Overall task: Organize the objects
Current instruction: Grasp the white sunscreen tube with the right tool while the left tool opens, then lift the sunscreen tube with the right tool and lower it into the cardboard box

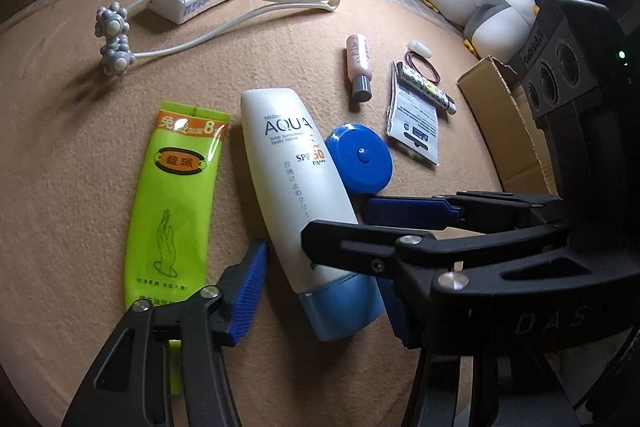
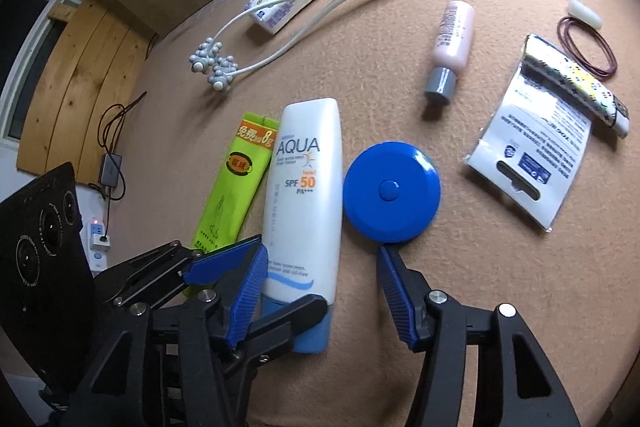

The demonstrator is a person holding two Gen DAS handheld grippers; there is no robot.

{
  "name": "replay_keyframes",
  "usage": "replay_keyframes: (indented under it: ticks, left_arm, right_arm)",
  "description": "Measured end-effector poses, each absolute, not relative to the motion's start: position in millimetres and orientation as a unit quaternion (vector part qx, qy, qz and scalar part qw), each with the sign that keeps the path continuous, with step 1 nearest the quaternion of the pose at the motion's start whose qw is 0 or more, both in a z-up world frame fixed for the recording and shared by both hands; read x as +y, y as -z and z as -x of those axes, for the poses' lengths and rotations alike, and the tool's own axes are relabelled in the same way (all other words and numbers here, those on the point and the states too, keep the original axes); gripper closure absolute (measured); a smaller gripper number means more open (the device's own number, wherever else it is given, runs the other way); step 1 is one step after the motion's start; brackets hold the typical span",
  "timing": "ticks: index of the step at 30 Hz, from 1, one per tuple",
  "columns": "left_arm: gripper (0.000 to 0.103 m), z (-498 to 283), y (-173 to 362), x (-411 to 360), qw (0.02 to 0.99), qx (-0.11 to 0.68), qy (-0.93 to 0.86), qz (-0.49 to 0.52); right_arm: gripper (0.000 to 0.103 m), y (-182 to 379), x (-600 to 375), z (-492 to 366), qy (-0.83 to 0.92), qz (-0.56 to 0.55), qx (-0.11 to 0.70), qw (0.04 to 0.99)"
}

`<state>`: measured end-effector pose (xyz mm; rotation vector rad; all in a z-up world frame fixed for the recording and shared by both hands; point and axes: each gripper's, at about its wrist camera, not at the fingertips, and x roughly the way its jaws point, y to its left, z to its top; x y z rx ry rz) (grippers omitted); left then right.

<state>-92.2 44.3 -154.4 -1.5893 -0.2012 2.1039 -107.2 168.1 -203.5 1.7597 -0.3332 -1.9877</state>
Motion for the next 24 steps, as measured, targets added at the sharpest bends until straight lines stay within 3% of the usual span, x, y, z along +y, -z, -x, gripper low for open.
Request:
replay_keyframes:
  ticks: [5,24]
  left_arm:
    - [0.051,90,155,46,0.246,-0.073,-0.77,0.584]
    - [0.052,76,99,111,0.279,-0.062,-0.792,0.54]
  right_arm:
    - [0.062,204,160,103,0.713,-0.644,-0.12,0.249]
    - [0.063,141,219,84,0.766,-0.594,-0.119,0.214]
